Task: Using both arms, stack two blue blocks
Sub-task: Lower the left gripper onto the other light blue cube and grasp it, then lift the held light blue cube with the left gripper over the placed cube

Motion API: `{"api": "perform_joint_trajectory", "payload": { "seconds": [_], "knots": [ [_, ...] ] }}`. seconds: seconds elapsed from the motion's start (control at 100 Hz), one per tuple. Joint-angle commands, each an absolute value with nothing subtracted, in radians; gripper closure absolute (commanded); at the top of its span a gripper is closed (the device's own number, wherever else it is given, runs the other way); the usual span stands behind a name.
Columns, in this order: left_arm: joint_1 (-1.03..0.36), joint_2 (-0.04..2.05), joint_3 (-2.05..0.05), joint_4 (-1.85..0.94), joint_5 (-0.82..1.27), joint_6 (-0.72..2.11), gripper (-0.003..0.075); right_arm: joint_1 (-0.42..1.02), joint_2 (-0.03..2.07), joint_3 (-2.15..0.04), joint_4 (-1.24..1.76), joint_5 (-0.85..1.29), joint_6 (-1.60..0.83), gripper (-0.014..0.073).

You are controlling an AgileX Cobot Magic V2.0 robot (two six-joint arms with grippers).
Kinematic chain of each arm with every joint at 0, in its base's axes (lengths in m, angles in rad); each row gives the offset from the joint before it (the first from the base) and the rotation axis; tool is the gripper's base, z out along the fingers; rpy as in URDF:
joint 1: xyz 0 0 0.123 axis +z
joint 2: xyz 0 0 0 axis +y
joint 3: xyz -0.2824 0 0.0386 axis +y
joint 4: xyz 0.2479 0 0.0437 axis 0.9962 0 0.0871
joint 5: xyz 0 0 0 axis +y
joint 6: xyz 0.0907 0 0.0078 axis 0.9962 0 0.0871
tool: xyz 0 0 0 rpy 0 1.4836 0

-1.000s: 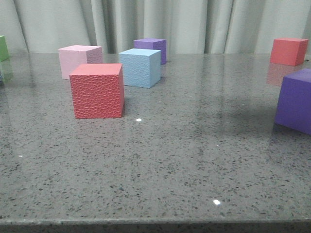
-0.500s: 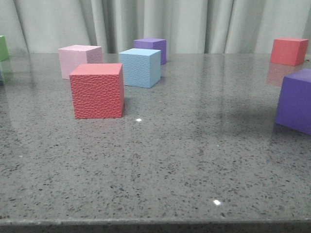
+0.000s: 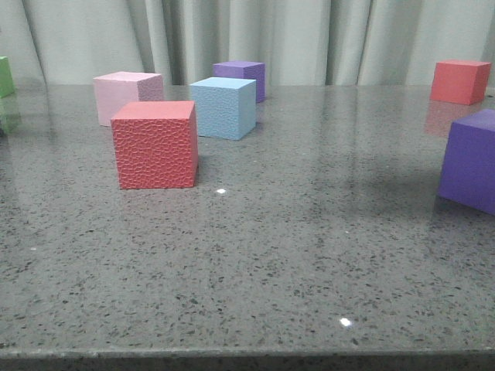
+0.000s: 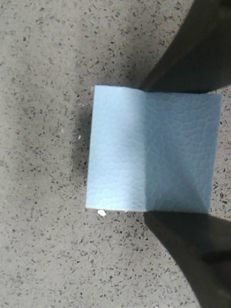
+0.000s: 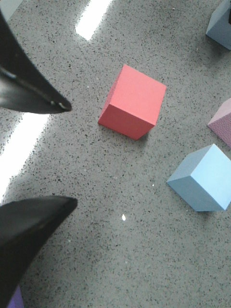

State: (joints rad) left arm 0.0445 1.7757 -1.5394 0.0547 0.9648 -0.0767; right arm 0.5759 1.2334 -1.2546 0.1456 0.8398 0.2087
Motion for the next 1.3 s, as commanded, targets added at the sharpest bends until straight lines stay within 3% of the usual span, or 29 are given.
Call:
{"api": "perform_joint_trajectory", "payload": {
  "seconds": [0.0,0.16,0.31,0.67,0.99,1.29],
  "knots": [
    [0.045,1.734,-1.573,0.055,0.936,-0.073,0.0433,0.576,1.2,-1.277,0.154,0.781,0.194,0.0195],
    [0.045,1.734,-1.573,0.057,0.944,-0.073,0.0556,0.576,1.2,-1.277,0.154,0.781,0.194,0.0195],
    [0.045,1.734,-1.573,0.046,0.963,-0.073,0.0626,0.576,1.2,-1.277,0.154,0.781,0.194,0.0195],
    [-0.01,1.734,-1.765,0.011,1.077,-0.051,0.0627,0.576,1.167,-1.277,0.14,0.77,0.194,0.0195],
    [-0.198,1.734,-2.004,0.0,1.215,-0.053,0.0627,0.576,1.162,-1.277,0.129,0.794,0.194,0.0195],
    [-0.35,1.759,-2.052,-0.033,1.22,-0.136,0.0627,0.576,1.09,-1.276,0.098,0.804,0.194,0.0195]
  ]
}}
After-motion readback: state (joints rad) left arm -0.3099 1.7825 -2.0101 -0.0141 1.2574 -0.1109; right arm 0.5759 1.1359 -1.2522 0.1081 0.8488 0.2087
